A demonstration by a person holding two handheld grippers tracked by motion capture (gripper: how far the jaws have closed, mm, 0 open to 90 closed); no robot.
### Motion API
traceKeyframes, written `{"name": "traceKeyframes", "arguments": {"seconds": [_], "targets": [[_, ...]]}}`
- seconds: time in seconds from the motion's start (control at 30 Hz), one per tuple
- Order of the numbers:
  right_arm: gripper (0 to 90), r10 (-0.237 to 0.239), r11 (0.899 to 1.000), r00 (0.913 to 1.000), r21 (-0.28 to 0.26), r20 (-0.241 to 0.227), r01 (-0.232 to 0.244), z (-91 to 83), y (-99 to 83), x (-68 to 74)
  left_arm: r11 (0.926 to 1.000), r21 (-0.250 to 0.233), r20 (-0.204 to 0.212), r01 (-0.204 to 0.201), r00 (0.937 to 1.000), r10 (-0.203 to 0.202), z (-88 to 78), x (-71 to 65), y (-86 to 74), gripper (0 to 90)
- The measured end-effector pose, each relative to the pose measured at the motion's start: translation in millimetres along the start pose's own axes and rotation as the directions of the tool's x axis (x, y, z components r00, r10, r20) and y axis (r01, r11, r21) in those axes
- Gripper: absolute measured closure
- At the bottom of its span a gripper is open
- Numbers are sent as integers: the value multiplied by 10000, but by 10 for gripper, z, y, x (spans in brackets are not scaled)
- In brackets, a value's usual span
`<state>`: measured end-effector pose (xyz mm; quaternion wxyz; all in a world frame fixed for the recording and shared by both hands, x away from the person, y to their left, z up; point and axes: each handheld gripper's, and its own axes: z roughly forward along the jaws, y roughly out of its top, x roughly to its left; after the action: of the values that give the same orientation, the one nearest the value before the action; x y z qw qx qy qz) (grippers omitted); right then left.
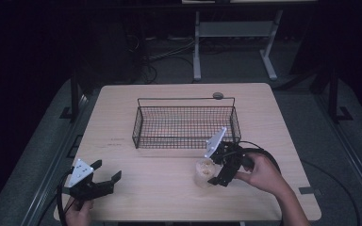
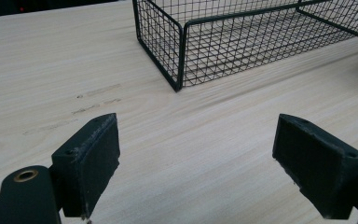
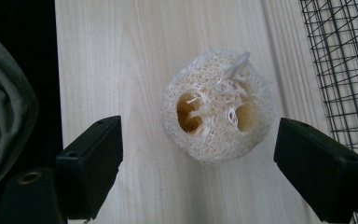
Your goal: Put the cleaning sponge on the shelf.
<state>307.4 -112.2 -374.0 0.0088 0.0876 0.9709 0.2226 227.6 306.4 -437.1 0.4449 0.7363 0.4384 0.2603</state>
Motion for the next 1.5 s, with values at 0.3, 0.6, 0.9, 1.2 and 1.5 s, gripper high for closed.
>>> {"name": "traceKeyframes", "arguments": {"seconds": [0.3,0.6,0.9,1.2,1.5], "targets": [[149,1,9997,10000,241,-13,-1,43,55,-30,10000,-30,6,72,10000,-72,-4,5,-1,139],[150,-164,9991,9998,402,-72,167,102,121,-55,10000,-58,9,47,10000,-47,-9,4,2,139],[156,-213,9976,9997,661,-140,222,173,173,-82,9999,-81,-25,68,10000,-69,-17,10,3,139],[206,-300,9959,9994,850,-162,312,217,208,-111,9999,-110,-18,87,10000,-88,-20,10,5,139],[260,-208,9950,9996,975,-198,226,239,199,-137,9999,-108,-26,102,9999,-102,-23,18,3,139]]}}
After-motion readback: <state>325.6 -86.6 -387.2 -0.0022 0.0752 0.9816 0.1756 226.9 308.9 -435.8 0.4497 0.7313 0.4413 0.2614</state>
